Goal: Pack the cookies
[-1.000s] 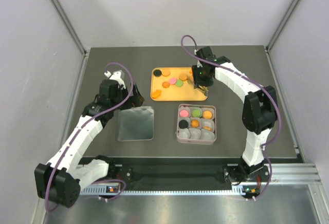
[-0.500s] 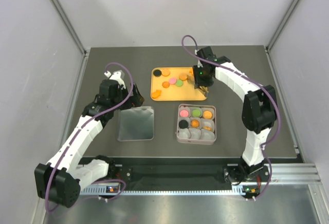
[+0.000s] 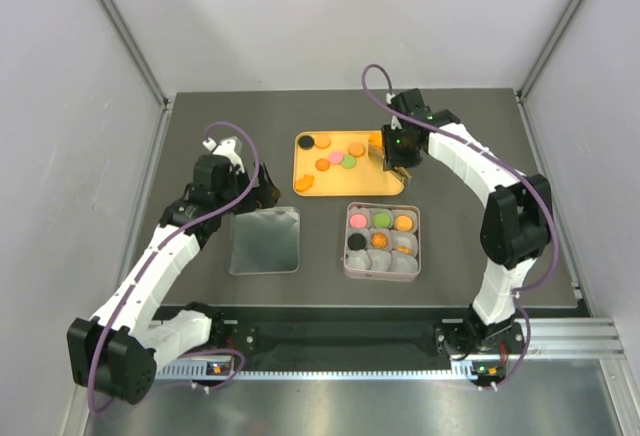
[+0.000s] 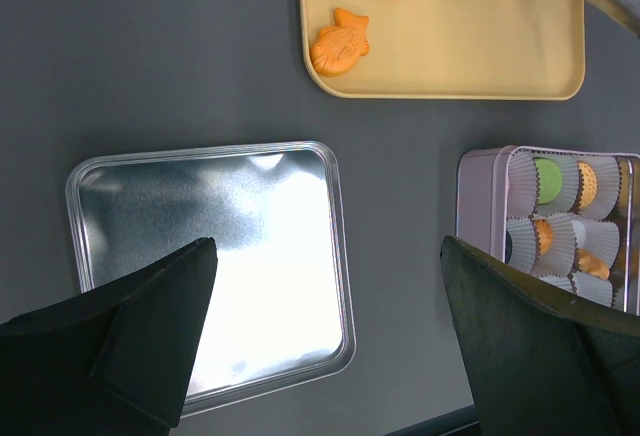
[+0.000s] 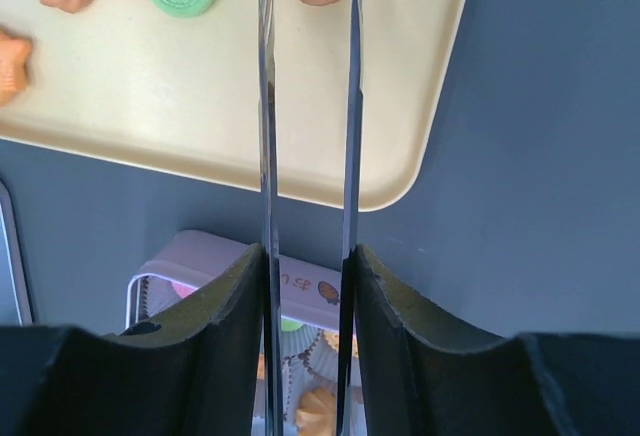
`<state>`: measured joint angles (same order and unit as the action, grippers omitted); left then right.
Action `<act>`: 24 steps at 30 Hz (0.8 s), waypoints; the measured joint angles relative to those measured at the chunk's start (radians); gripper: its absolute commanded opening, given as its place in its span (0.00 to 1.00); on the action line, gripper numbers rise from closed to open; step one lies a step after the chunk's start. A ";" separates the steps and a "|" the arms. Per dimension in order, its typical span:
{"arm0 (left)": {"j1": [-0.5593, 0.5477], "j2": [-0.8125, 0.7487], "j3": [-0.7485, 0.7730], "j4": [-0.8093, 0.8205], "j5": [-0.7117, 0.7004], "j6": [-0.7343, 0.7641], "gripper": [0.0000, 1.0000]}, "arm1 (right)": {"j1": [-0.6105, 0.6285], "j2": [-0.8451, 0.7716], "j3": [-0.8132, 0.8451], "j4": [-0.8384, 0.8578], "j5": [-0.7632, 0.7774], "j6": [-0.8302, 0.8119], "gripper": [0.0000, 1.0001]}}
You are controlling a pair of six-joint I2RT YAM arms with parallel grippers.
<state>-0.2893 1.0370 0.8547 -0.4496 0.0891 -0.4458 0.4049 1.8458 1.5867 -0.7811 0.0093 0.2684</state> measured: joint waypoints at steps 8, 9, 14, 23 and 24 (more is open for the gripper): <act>0.000 0.000 0.000 0.000 0.000 0.000 0.98 | -0.001 -0.091 -0.045 0.003 -0.023 0.001 0.36; 0.000 0.000 0.000 0.000 0.000 0.000 0.98 | -0.001 -0.100 -0.056 0.003 -0.030 0.001 0.37; 0.000 0.000 0.000 0.000 0.000 0.000 0.98 | -0.001 -0.181 -0.142 0.005 -0.073 0.002 0.37; 0.000 0.000 0.000 0.000 0.000 0.000 0.98 | 0.021 -0.514 -0.332 -0.054 -0.152 0.002 0.38; 0.000 0.000 0.000 0.000 0.000 0.000 0.98 | 0.026 -0.544 -0.345 -0.064 -0.158 0.002 0.38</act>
<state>-0.2893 1.0370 0.8547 -0.4496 0.0891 -0.4454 0.4309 1.3018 1.2415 -0.8455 -0.1490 0.2707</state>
